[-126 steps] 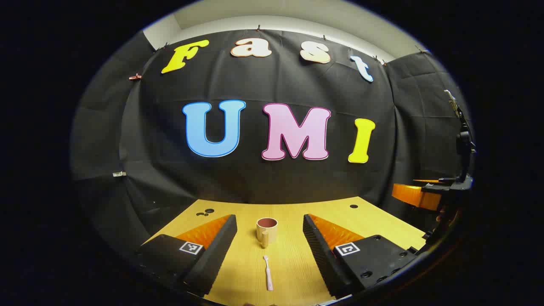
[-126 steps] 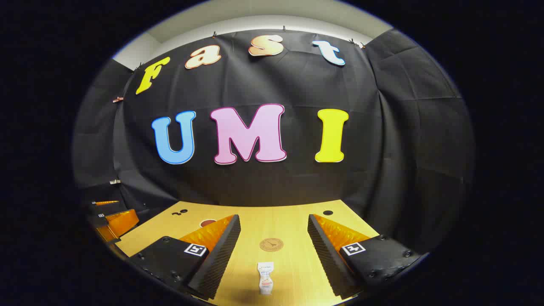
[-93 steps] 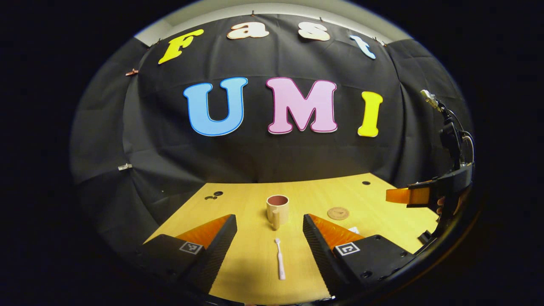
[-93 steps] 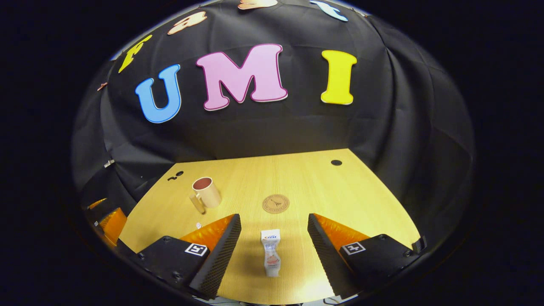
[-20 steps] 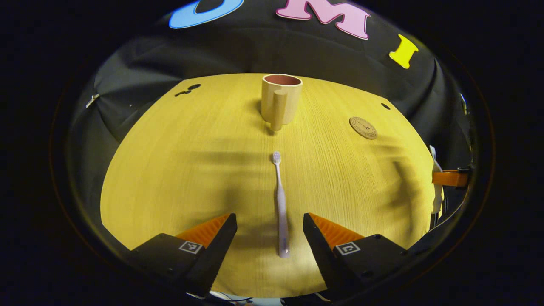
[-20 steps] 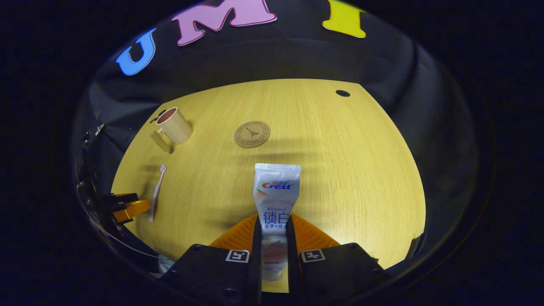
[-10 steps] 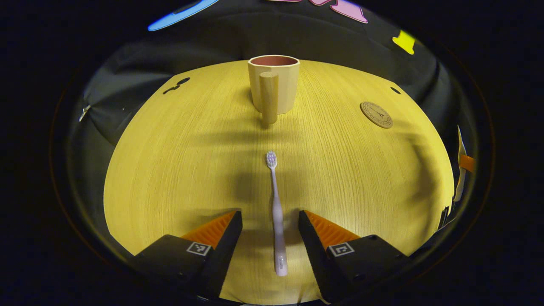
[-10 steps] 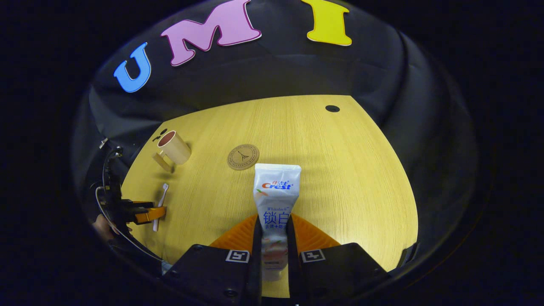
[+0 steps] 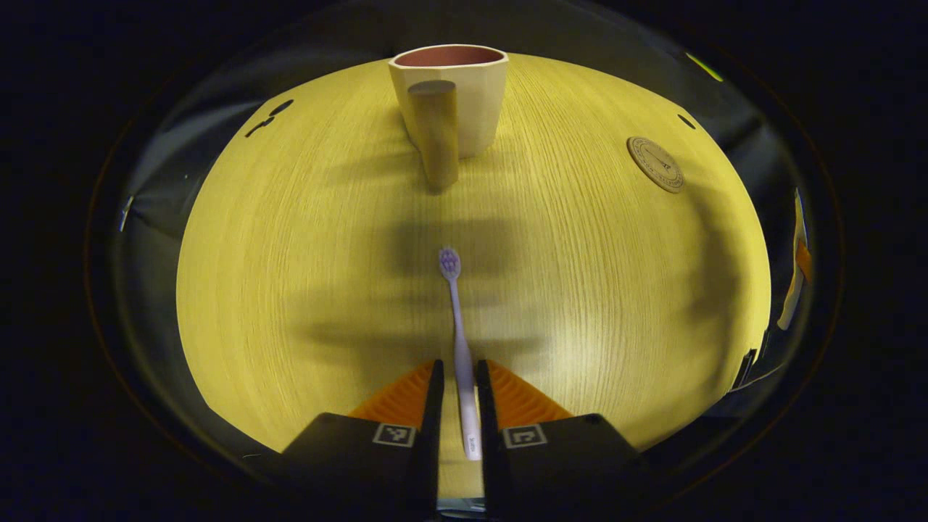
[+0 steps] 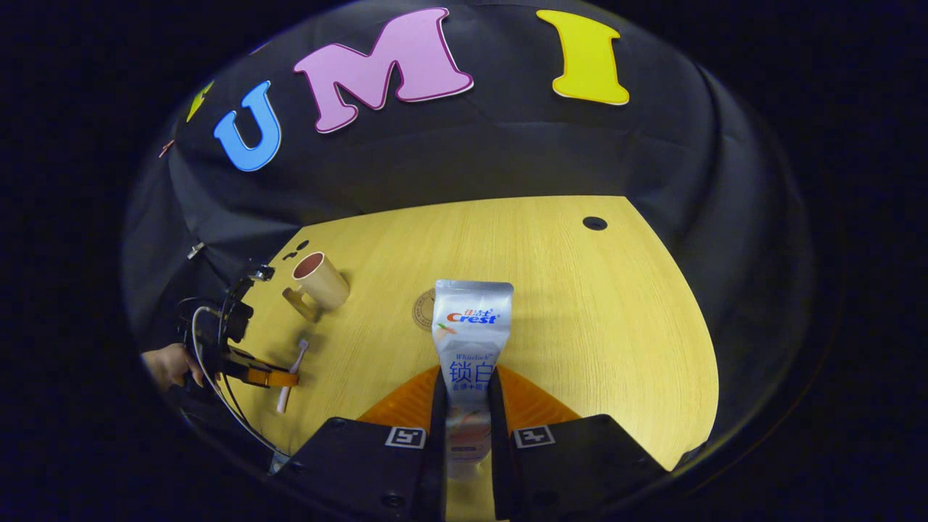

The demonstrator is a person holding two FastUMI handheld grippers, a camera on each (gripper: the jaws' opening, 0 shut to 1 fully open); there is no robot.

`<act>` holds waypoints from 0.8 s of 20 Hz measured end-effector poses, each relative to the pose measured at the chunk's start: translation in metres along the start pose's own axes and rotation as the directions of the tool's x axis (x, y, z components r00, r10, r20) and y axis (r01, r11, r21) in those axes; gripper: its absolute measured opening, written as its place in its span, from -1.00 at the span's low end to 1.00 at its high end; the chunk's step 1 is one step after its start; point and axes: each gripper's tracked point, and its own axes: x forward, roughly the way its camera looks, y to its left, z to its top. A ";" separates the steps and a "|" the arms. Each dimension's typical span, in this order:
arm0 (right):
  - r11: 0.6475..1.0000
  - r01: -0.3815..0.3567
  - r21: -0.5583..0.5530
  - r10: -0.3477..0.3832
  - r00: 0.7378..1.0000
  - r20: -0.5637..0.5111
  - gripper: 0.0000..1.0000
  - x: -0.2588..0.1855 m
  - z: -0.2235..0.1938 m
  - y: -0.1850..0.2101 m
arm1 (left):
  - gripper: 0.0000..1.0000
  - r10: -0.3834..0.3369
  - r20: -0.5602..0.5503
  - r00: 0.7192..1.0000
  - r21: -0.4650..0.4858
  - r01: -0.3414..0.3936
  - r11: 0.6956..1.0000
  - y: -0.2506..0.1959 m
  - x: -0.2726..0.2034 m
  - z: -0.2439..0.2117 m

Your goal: Put the toothbrush and toothpaste on the desktop into the cup, then pick up the cup and place it on the coaster on the desktop.

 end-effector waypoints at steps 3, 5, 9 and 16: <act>1.000 -0.017 -0.025 0.018 1.000 0.017 -0.43 0.009 0.013 0.008 | -0.69 0.011 -0.011 1.000 0.007 -0.011 1.000 -0.002 0.000 0.000; 0.999 -0.025 -0.040 0.026 0.999 0.030 -0.55 0.013 0.021 0.012 | -0.76 0.003 -0.003 1.000 0.008 -0.003 1.000 -0.005 0.000 -0.001; 0.996 -0.043 -0.079 0.046 0.998 0.044 -0.42 0.021 0.040 0.028 | -0.87 -0.016 0.062 0.998 -0.016 0.017 1.000 -0.006 -0.003 -0.006; 0.987 -0.057 -0.149 0.075 0.990 0.116 -0.43 0.037 0.091 0.080 | -0.87 -0.065 0.247 0.967 -0.107 0.094 0.990 0.001 -0.022 -0.009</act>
